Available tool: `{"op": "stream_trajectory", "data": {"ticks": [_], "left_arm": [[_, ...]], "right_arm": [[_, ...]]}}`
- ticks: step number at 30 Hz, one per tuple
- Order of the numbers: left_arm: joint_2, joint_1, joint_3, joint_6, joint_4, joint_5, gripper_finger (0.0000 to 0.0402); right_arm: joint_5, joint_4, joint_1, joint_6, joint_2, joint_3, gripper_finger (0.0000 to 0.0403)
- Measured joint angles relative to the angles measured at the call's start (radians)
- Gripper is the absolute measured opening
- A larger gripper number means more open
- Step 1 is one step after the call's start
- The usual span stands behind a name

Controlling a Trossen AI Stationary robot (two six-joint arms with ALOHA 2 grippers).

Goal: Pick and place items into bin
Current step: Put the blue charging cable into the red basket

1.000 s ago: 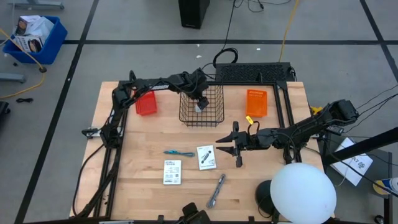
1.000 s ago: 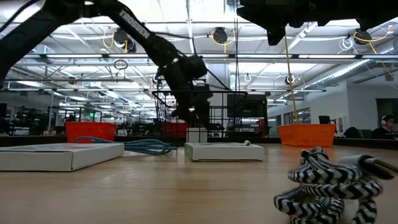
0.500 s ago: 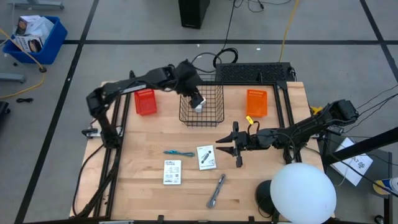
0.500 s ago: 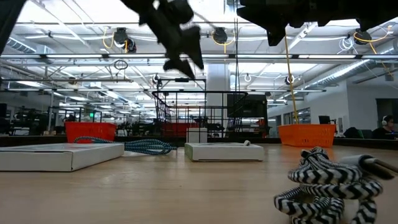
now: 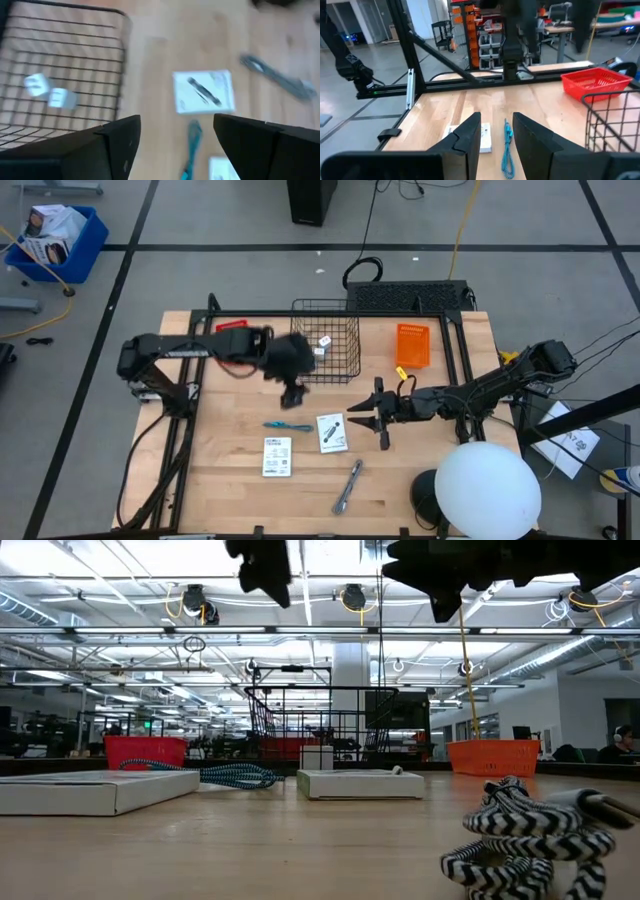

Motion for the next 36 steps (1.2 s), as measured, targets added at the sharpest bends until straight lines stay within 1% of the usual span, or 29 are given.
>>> {"op": "stream_trajectory", "data": {"ticks": [2, 5, 9, 12, 14, 16, 19, 22, 29, 33, 36], "left_arm": [[0.009, -0.054, -0.011, 0.003, 0.010, -0.005, 0.0255], [0.014, -0.126, -0.062, 0.000, 0.027, -0.044, 0.0255], [0.011, -0.198, -0.164, -0.005, 0.082, -0.116, 0.0255], [0.013, -0.225, -0.257, -0.038, 0.131, -0.125, 0.0255], [0.012, -0.235, -0.330, -0.052, 0.187, -0.121, 0.0255], [0.014, -0.243, -0.397, -0.061, 0.251, -0.147, 0.0255], [0.012, -0.251, -0.474, -0.045, 0.349, -0.189, 0.0255], [0.012, -0.247, -0.539, -0.039, 0.419, -0.187, 0.0255], [0.012, -0.236, -0.638, -0.039, 0.581, -0.126, 0.0255], [0.012, -0.233, -0.701, -0.044, 0.695, -0.131, 0.0255], [0.012, -0.222, -0.722, -0.049, 0.724, -0.134, 0.0255]], "right_arm": [[-0.019, -0.003, 0.000, 0.009, 0.000, 0.000, 0.0105], [-0.017, -0.001, 0.005, 0.009, 0.000, 0.000, 0.0105], [-0.017, 0.011, 0.006, 0.005, 0.000, 0.000, 0.0105], [-0.016, 0.017, 0.006, 0.002, 0.000, 0.000, 0.0105], [-0.016, 0.021, 0.006, 0.002, 0.000, 0.000, 0.0105], [-0.016, 0.025, 0.006, -0.006, 0.000, 0.000, 0.0105], [-0.015, 0.030, 0.005, -0.020, 0.000, 0.000, 0.0105], [-0.014, 0.040, 0.004, -0.021, 0.000, 0.000, 0.0105], [-0.013, 0.050, 0.003, -0.025, 0.000, 0.000, 0.0105], [-0.013, 0.058, 0.003, -0.025, 0.000, 0.000, 0.0105], [-0.013, 0.058, 0.003, -0.025, 0.000, 0.000, 0.0105]]}}
